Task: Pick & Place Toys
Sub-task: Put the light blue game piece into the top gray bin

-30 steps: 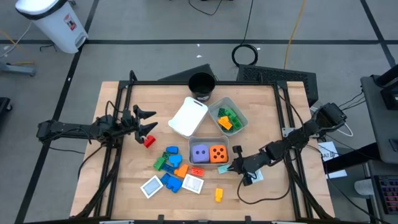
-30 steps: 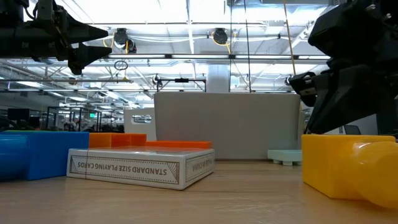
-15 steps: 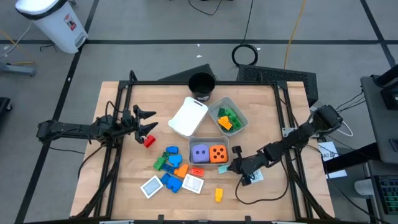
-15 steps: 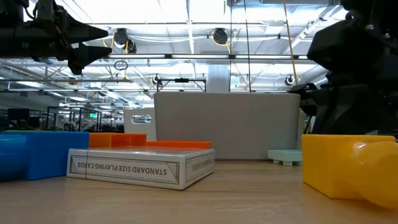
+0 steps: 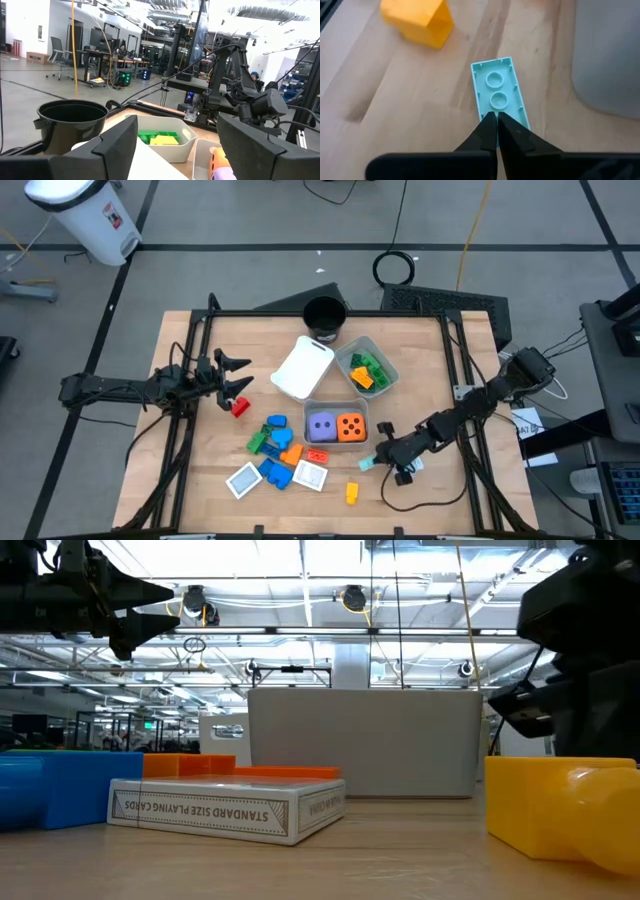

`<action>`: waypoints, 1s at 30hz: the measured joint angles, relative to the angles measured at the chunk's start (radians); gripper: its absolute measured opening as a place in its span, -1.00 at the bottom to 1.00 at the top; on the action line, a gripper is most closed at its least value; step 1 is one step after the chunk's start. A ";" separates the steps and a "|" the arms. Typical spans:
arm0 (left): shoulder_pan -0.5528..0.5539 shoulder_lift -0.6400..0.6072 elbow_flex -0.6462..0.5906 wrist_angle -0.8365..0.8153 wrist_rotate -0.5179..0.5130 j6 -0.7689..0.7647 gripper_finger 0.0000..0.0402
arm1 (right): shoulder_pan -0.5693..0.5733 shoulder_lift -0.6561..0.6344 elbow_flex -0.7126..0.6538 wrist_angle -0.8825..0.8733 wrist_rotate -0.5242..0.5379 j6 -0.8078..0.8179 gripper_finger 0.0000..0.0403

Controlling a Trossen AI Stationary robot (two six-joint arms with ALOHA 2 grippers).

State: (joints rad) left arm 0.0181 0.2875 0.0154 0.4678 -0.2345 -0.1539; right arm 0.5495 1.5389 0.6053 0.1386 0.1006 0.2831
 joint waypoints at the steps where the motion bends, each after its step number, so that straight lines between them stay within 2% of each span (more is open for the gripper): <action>1: 0.000 0.000 0.000 0.000 0.000 0.000 0.39 | 0.005 -0.005 0.006 -0.015 0.001 0.003 -1.00; 8: 0.000 0.000 0.000 0.000 0.000 0.000 0.39 | 0.049 -0.083 0.006 0.005 0.003 -0.034 -1.00; 12: 0.000 0.000 0.000 0.000 0.000 0.000 0.39 | 0.068 -0.110 0.007 0.047 0.053 -0.028 -0.92; 15: 0.000 0.000 0.000 0.000 0.000 0.000 0.39 | 0.070 -0.111 0.008 0.074 0.054 -0.033 -0.72; 18: 0.000 0.000 0.000 0.000 0.000 0.000 0.39 | 0.071 -0.098 -0.006 0.101 0.054 -0.030 -0.43; 24: 0.000 0.000 0.000 0.000 0.000 0.000 0.39 | 0.068 -0.020 -0.089 0.306 0.082 -0.034 0.11; 27: 0.000 0.000 0.000 0.000 0.000 0.000 0.38 | 0.053 0.003 -0.103 0.295 0.083 -0.041 0.27; 30: 0.000 0.000 0.000 0.000 0.000 0.000 0.38 | 0.038 0.003 -0.105 0.251 0.085 -0.041 0.33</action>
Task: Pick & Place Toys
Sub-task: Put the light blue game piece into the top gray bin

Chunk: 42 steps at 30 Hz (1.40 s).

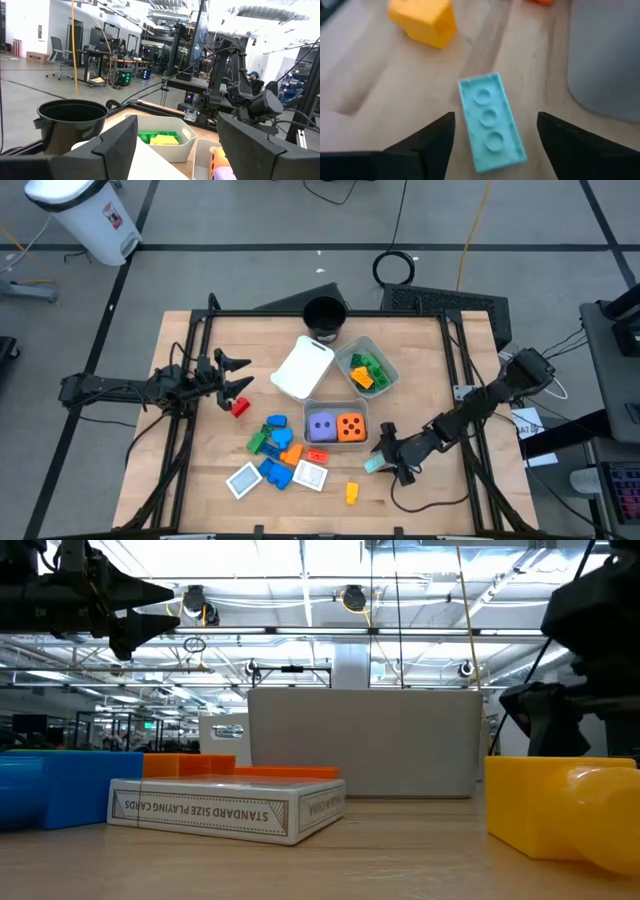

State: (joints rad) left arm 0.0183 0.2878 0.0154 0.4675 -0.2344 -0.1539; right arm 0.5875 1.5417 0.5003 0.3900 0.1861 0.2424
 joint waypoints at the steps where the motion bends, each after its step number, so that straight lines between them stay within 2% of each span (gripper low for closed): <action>1: 0.000 0.000 0.000 0.000 0.000 0.000 0.39 | -0.004 0.000 0.000 -0.015 0.000 0.001 0.33; 7: 0.000 0.000 0.000 -0.001 0.000 0.000 0.38 | -0.011 0.000 0.000 -0.044 -0.006 0.008 0.14; 16: 0.000 0.000 0.000 0.000 0.000 0.000 0.39 | -0.011 -0.002 0.002 -0.061 -0.008 0.002 -0.40; 19: 0.000 0.000 0.000 0.000 0.000 0.000 0.39 | -0.011 -0.002 0.002 -0.059 -0.007 -0.032 -0.51; 24: 0.000 0.000 0.000 0.000 0.000 0.000 0.38 | -0.011 -0.003 0.002 -0.048 -0.009 -0.047 -0.46; 27: 0.000 0.000 0.000 0.000 0.000 0.000 0.38 | -0.011 -0.034 0.001 -0.053 -0.056 -0.048 -0.40; 35: 0.000 0.000 0.000 0.000 0.000 0.000 0.39 | 0.001 -0.227 0.028 -0.011 -0.052 -0.104 -0.49; 39: 0.000 0.000 0.000 0.000 0.000 0.000 0.39 | -0.032 -0.331 0.030 0.024 0.083 -0.101 -0.45; 42: 0.000 0.000 0.000 0.000 0.000 0.000 0.39 | -0.098 -0.395 0.030 0.012 0.165 -0.115 -0.43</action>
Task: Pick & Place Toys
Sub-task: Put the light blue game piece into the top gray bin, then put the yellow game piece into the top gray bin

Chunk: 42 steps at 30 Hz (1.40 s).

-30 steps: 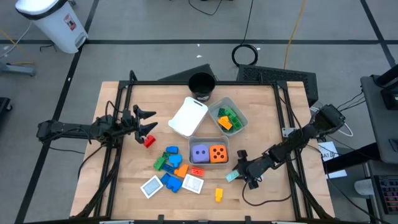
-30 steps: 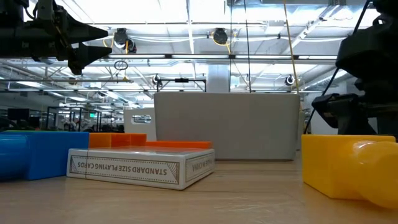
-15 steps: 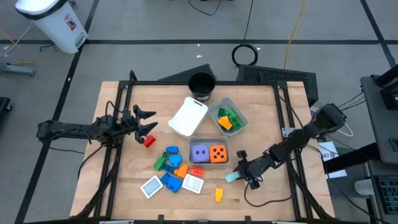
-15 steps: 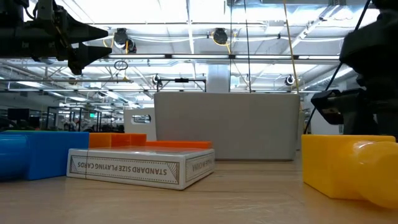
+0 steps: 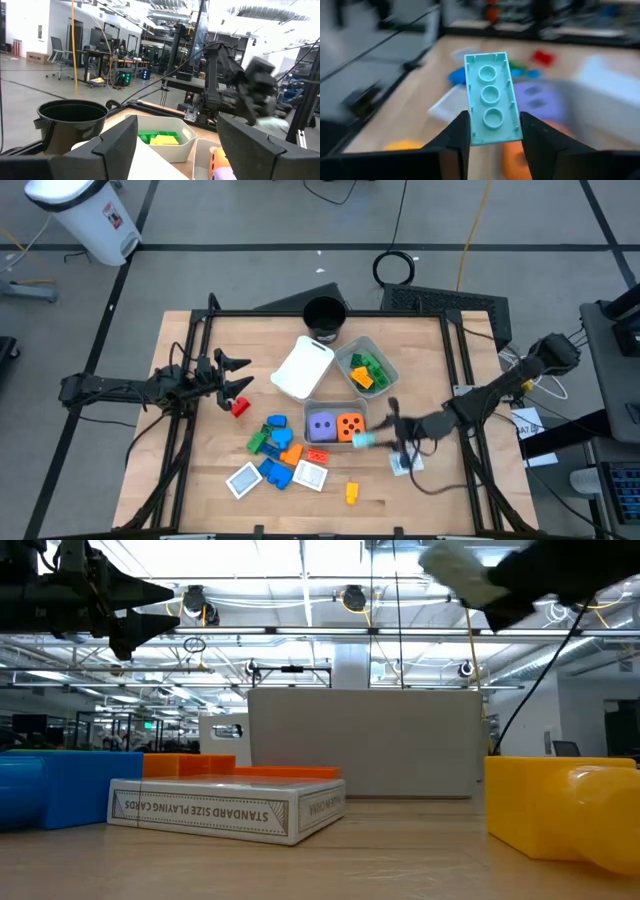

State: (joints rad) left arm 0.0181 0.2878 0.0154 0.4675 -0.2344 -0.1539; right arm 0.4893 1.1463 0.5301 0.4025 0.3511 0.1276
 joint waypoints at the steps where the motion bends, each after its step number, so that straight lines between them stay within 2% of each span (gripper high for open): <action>1: 0.000 0.000 0.000 0.000 0.000 0.000 0.39 | -0.032 -0.019 0.000 -0.004 0.016 -0.001 -0.43; 7: 0.000 0.000 0.000 0.000 0.000 0.000 0.39 | -0.323 -0.082 0.000 -0.096 0.041 0.050 -0.48; 13: 0.000 0.000 0.000 0.000 0.000 0.000 0.38 | -0.613 -0.039 -0.001 -0.237 0.033 0.074 -0.43; 18: 0.000 0.000 0.000 0.000 0.000 0.000 0.39 | -0.736 0.014 -0.001 -0.212 -0.096 0.075 -0.36; 29: 0.000 0.000 0.000 0.000 0.000 0.000 0.38 | -0.742 0.004 0.000 -0.187 -0.121 0.017 0.20; 33: 0.000 0.000 0.000 0.000 0.000 0.000 0.38 | -0.708 0.003 -0.001 -0.163 -0.214 0.009 0.33; 37: 0.000 0.000 0.000 0.000 0.000 0.000 0.39 | -0.620 0.003 -0.001 -0.067 -0.349 0.009 0.37; 42: 0.000 0.000 0.000 0.000 0.000 0.000 0.39 | -0.403 0.008 -0.001 0.046 -0.377 0.010 0.37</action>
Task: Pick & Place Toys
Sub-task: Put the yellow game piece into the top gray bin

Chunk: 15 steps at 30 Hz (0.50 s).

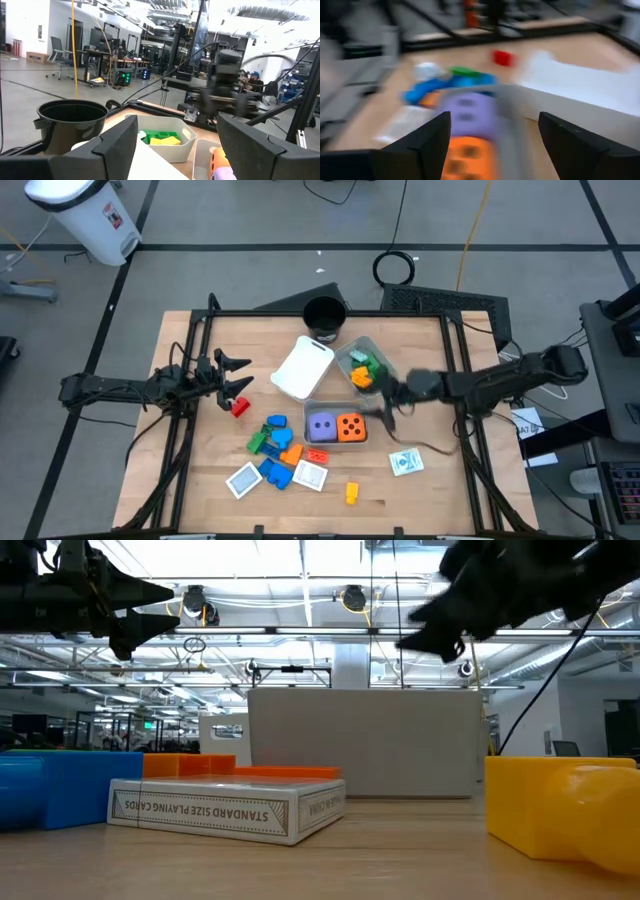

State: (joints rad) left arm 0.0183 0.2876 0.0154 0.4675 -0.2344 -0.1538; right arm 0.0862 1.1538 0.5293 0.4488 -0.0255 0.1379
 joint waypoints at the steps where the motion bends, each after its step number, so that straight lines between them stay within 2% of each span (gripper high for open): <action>1: 0.000 0.000 0.000 0.000 0.000 0.000 0.38 | 0.053 0.008 0.000 0.024 0.003 0.007 0.37; 5: 0.000 0.000 0.000 0.000 0.000 0.000 0.39 | 0.268 0.066 0.014 0.071 0.092 0.031 0.37; 9: 0.000 0.000 0.000 0.000 0.000 0.000 0.39 | 0.421 0.171 0.088 0.052 0.181 0.032 0.37; 15: 0.000 0.000 0.000 0.000 0.000 0.000 0.38 | 0.525 0.366 0.323 -0.235 0.182 0.001 0.37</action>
State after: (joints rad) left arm 0.0181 0.2874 0.0154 0.4679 -0.2344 -0.1535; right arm 0.6107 1.5196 0.8523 0.2141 0.1561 0.1392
